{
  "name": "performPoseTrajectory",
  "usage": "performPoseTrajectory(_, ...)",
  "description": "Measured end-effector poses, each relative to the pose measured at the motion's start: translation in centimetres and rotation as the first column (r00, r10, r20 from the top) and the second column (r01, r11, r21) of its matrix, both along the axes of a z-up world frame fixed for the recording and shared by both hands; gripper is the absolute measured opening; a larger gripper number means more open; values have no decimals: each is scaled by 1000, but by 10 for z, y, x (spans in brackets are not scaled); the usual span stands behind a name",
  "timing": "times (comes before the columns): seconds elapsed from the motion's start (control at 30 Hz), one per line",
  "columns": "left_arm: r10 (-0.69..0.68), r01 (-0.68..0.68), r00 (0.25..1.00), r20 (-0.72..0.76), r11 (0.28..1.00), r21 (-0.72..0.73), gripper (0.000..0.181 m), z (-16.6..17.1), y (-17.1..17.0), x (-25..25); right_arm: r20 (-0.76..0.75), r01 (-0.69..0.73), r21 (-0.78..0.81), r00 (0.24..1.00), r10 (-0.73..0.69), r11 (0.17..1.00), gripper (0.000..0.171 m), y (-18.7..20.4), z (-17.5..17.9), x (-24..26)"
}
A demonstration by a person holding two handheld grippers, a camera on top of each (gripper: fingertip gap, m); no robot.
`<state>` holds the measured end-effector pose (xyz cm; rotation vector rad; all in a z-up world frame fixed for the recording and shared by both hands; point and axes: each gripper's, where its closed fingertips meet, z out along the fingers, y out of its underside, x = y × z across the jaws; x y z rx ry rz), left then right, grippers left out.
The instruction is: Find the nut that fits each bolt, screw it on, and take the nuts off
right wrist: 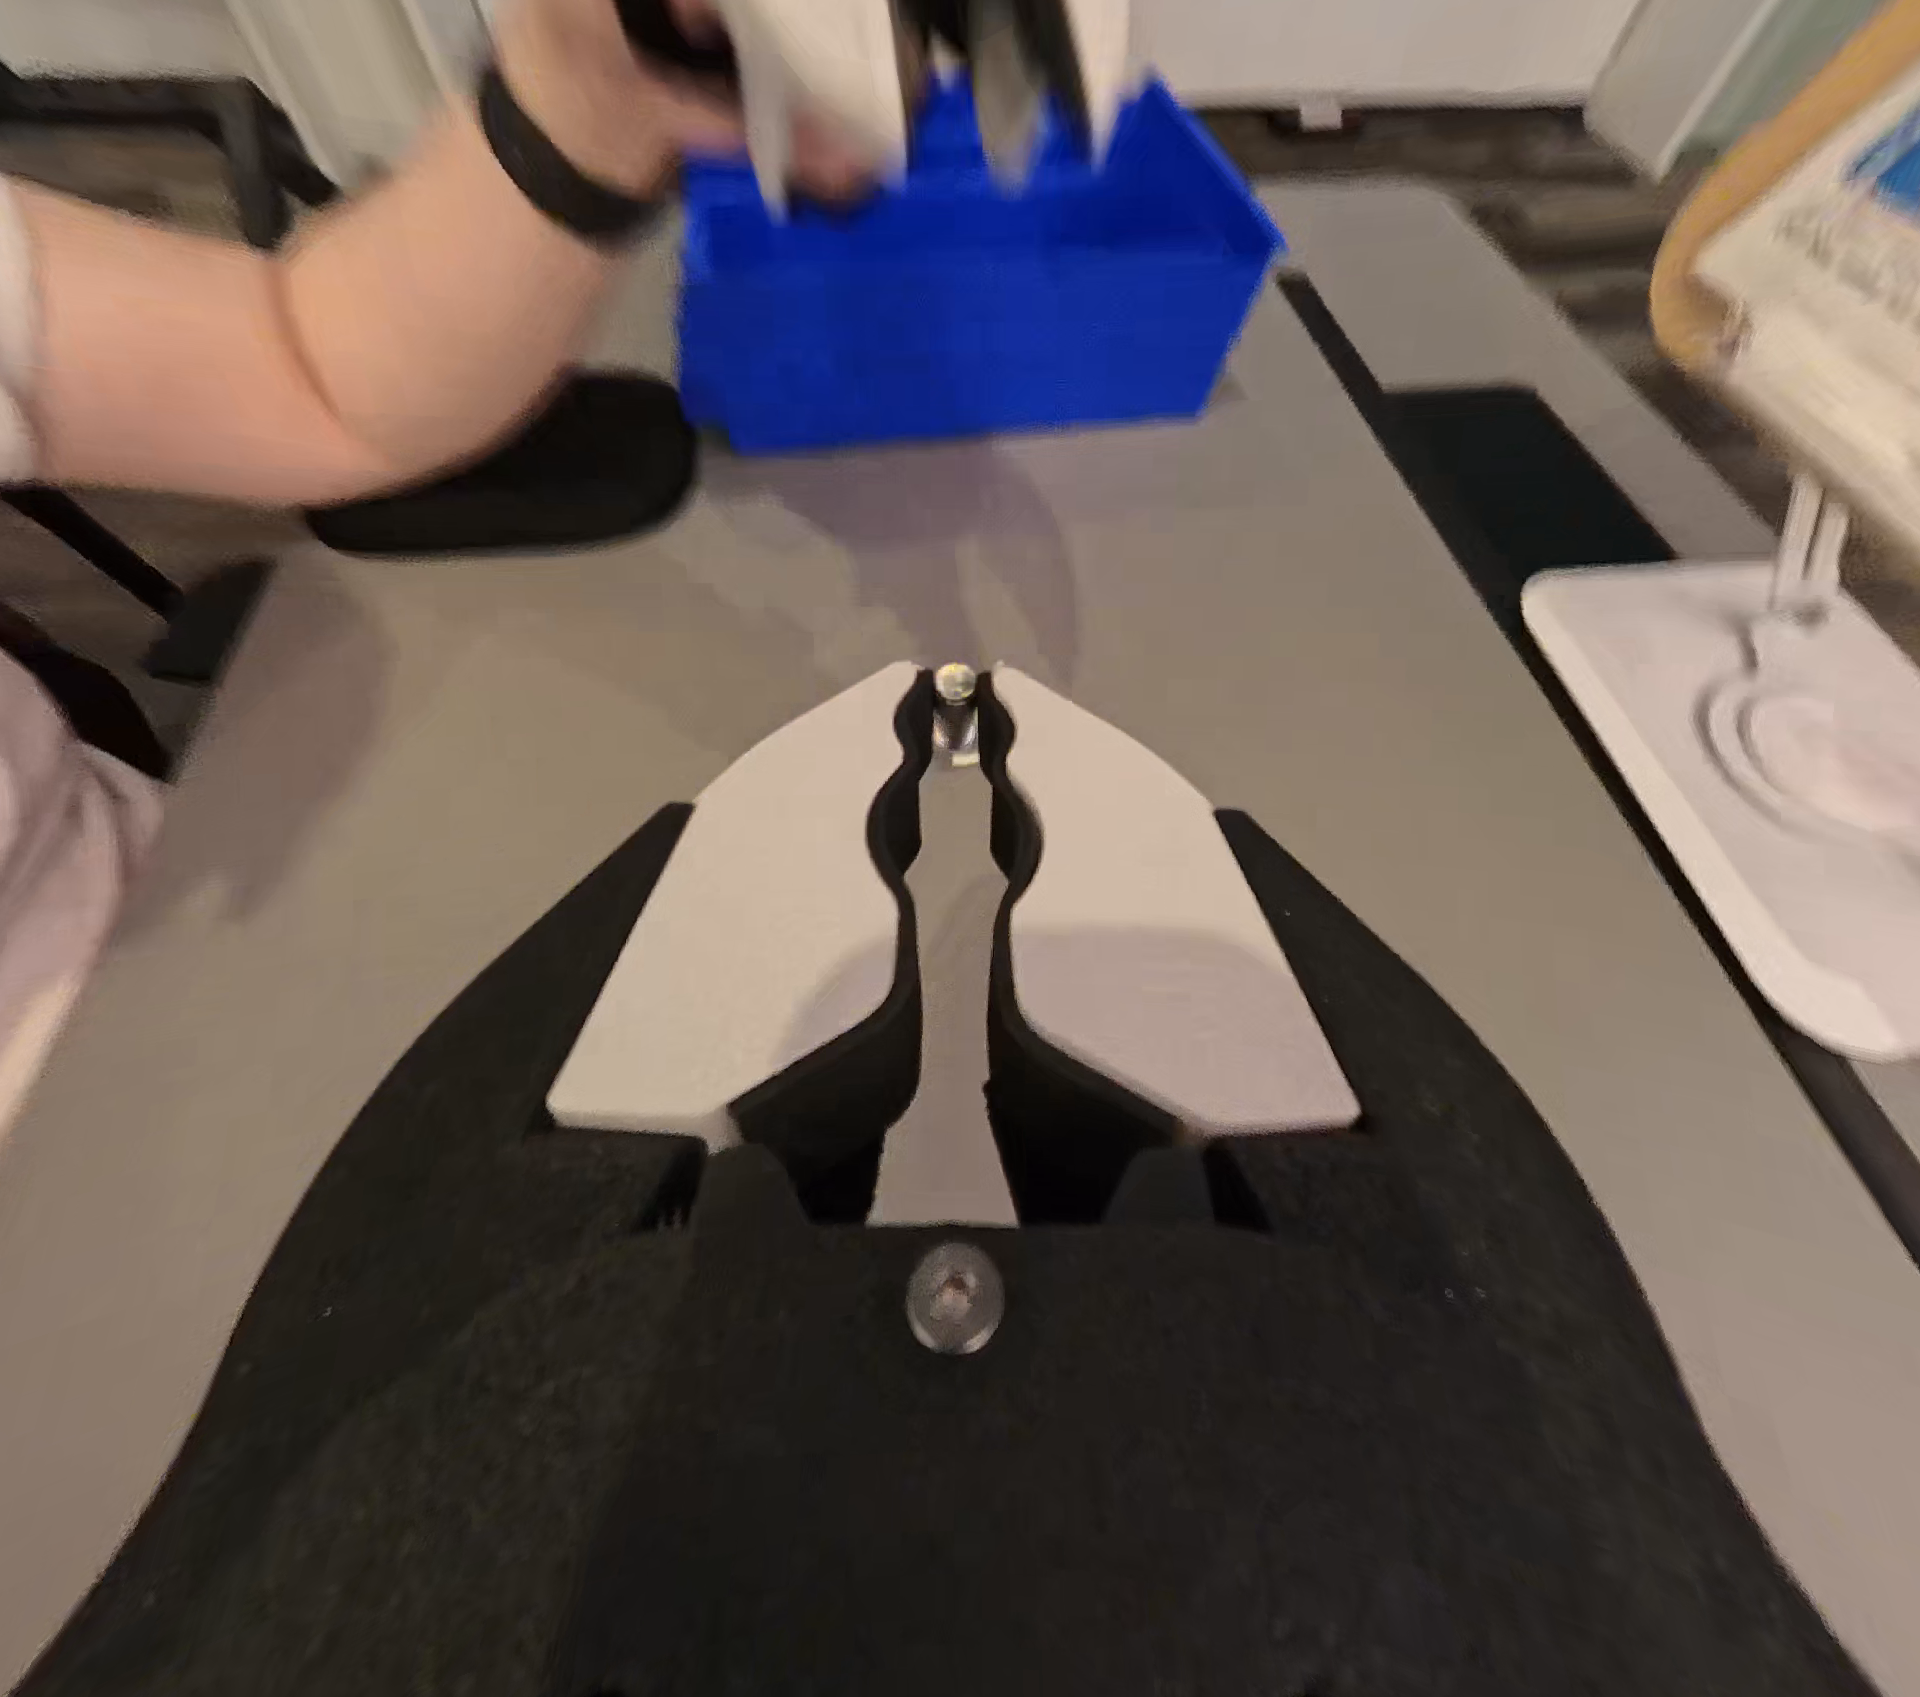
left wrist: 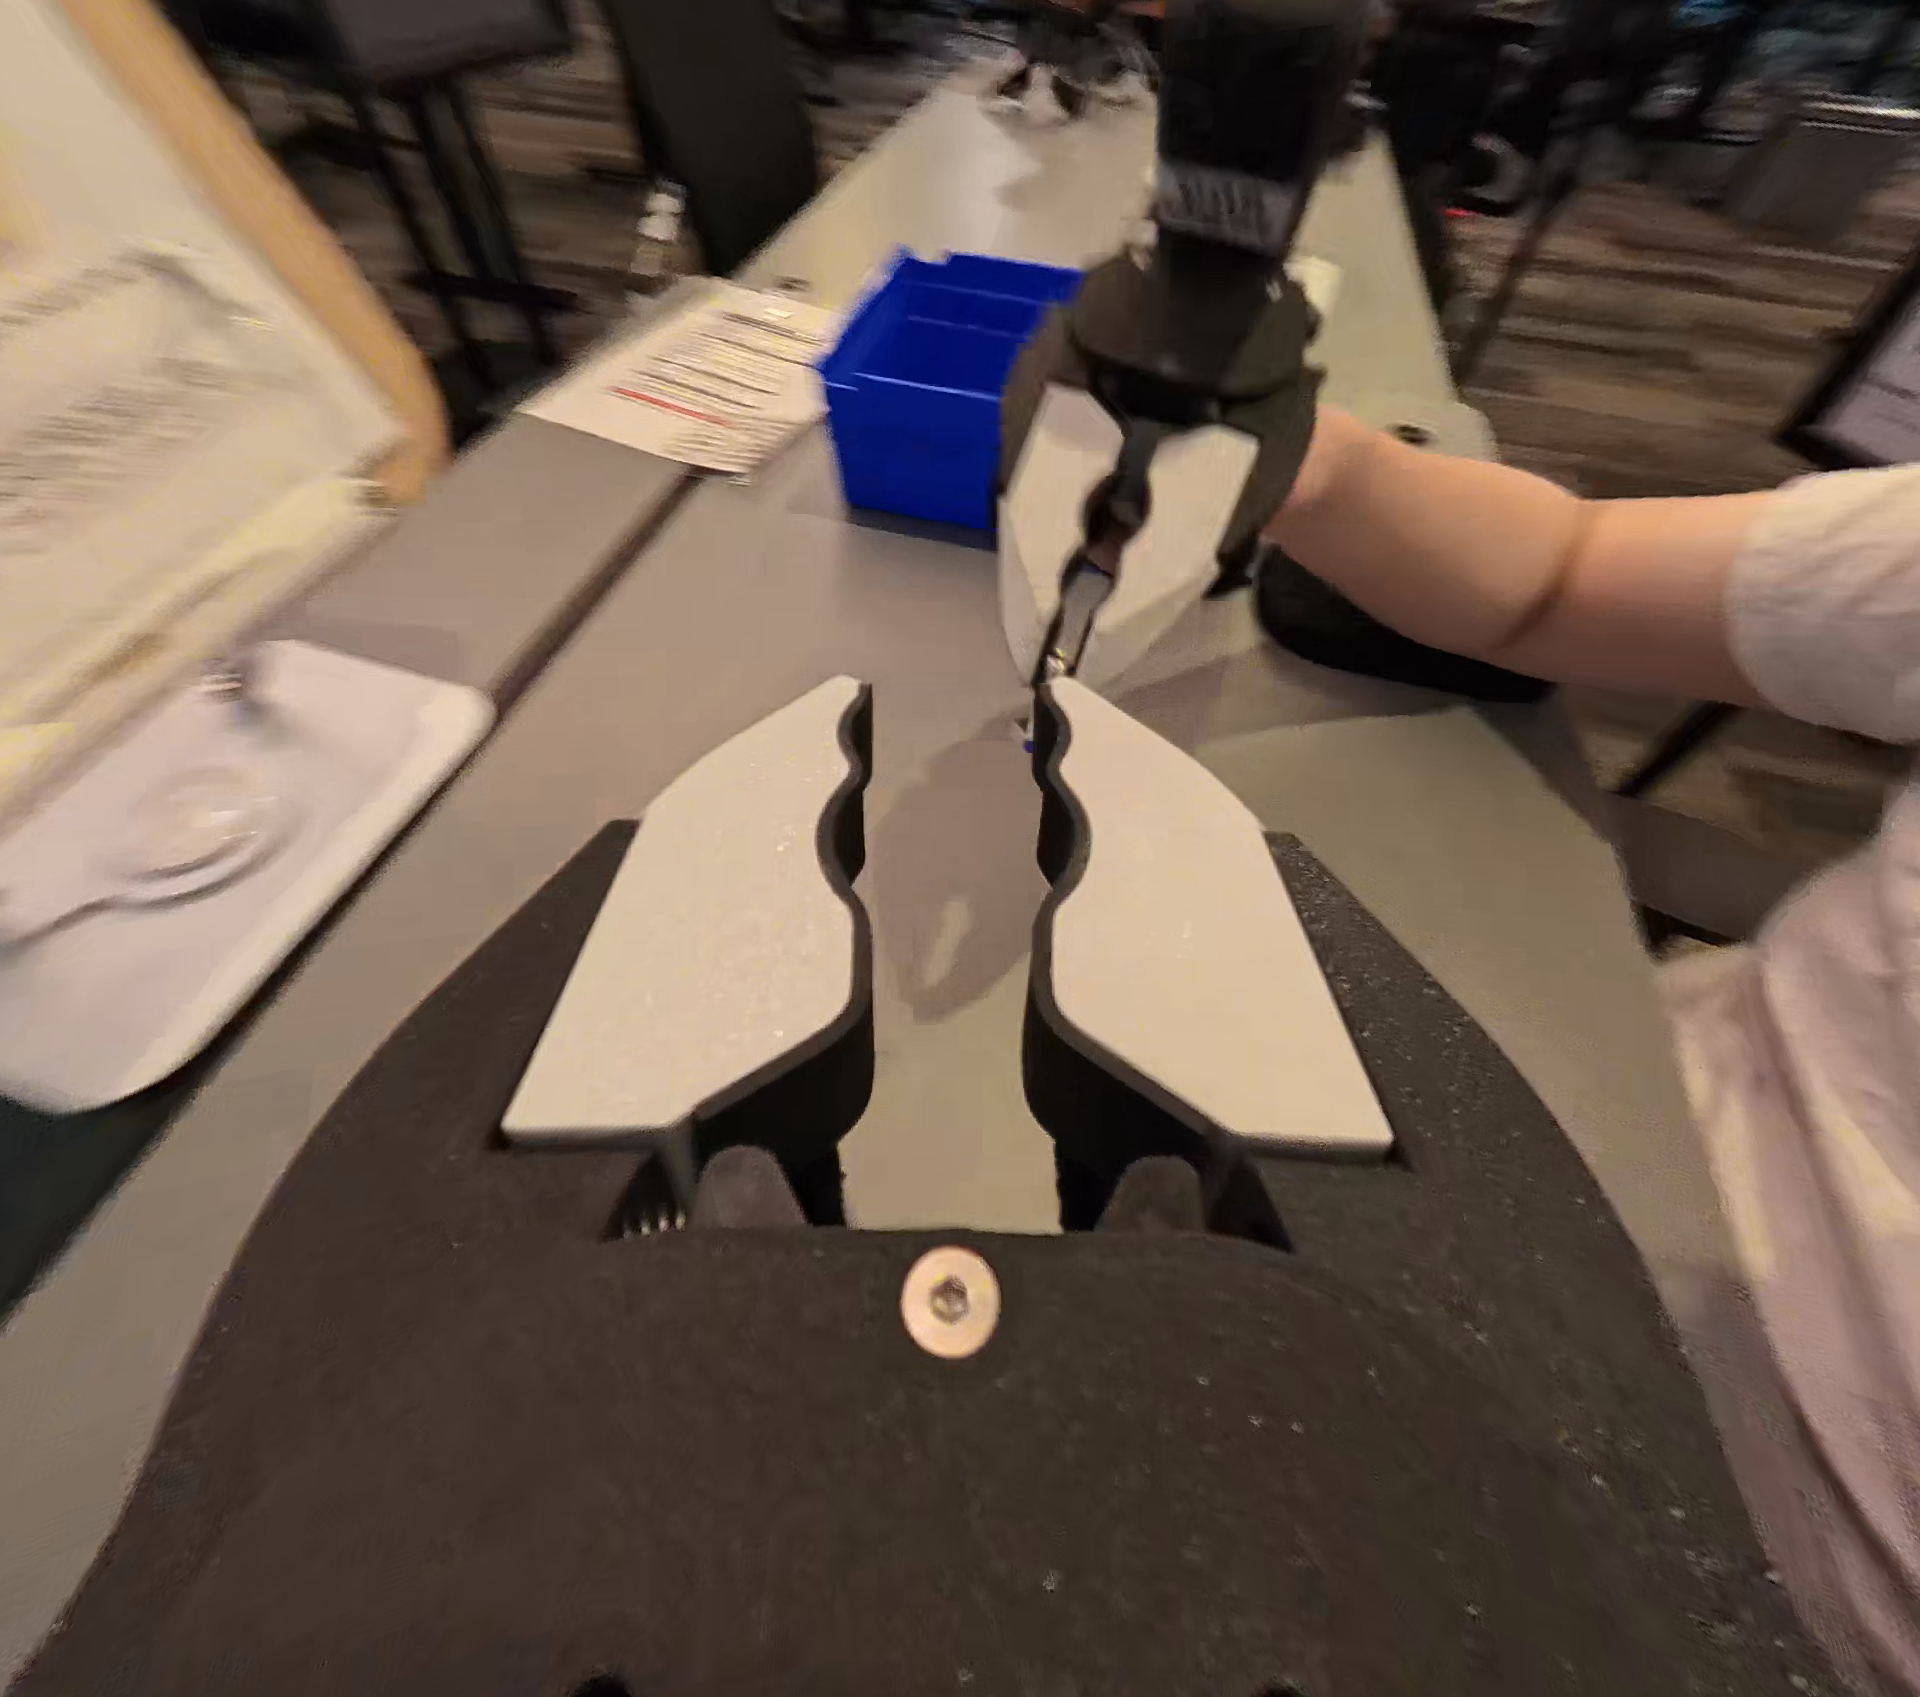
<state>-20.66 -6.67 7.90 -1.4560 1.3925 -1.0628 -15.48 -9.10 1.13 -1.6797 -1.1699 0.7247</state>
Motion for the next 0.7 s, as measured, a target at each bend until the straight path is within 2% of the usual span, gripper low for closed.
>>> performPoseTrajectory(0.17, 247, -266, 958, 145, 956, 128, 30, 54, 36, -78, 239, 117, -127, 967, -84, 985, 7, 39, -93, 24)
performPoseTrajectory(0.3, 436, -496, 857, 273, 841, 214, 28, 89, 54, -148, 301, 134, -173, 950, -77, 976, 7, 46, -133, 26)
performPoseTrajectory(0.37, 486, -569, 809, 331, 789, 230, 26, 100, 55, -178, 339, 139, -141, 937, -84, 980, 7, 48, -140, 28)
performPoseTrajectory(0.47, 520, -612, 773, 363, 763, 211, 26, 106, 53, -209, 344, 131, -114, 935, -85, 985, 7, 49, -140, 26)
performPoseTrajectory(0.57, 556, -632, 762, 333, 752, 190, 26, 99, 57, -230, 333, 125, -112, 939, -81, 986, 7, 49, -143, 26)
performPoseTrajectory(0.7, 659, -704, 708, 254, 686, 184, 24, 83, 70, -261, 319, 132, -137, 944, -82, 982, 7, 51, -148, 28)
